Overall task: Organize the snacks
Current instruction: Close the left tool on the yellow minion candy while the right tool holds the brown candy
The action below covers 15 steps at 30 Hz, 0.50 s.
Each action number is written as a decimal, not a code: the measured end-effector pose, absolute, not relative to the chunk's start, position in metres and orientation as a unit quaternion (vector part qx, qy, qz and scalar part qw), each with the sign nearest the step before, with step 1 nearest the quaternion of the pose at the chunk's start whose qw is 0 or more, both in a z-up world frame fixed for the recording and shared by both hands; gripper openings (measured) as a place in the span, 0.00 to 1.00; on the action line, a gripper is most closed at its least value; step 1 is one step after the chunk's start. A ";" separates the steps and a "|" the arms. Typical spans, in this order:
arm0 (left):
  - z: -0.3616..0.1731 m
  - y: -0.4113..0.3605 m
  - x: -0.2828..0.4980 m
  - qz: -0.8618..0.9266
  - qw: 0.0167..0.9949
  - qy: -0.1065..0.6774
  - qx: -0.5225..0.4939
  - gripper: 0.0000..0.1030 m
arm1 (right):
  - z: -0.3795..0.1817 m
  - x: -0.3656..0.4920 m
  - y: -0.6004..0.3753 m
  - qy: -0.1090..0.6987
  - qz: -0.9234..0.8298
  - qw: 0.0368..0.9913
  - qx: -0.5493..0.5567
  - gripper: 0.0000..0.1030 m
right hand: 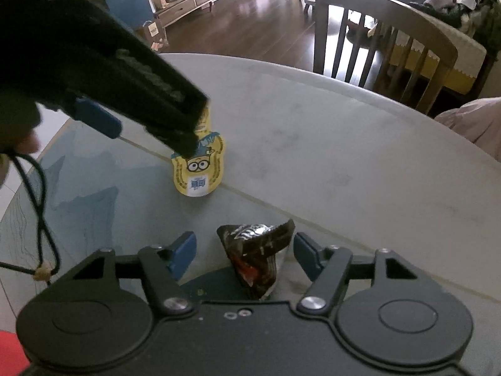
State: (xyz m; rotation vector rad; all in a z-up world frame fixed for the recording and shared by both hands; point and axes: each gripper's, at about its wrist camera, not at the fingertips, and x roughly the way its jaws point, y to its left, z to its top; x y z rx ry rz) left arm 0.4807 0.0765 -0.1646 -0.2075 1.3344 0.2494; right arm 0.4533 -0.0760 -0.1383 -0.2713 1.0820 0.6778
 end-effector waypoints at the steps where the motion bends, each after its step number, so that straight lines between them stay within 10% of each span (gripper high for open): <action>1: -0.168 0.076 0.484 0.117 0.771 0.618 -0.097 0.78 | -0.138 0.453 -0.076 0.502 0.315 0.795 -0.128 0.62; 15: -0.199 0.072 0.505 0.136 0.747 0.637 -0.135 0.65 | -0.138 0.443 -0.079 0.488 0.322 0.799 -0.138 0.40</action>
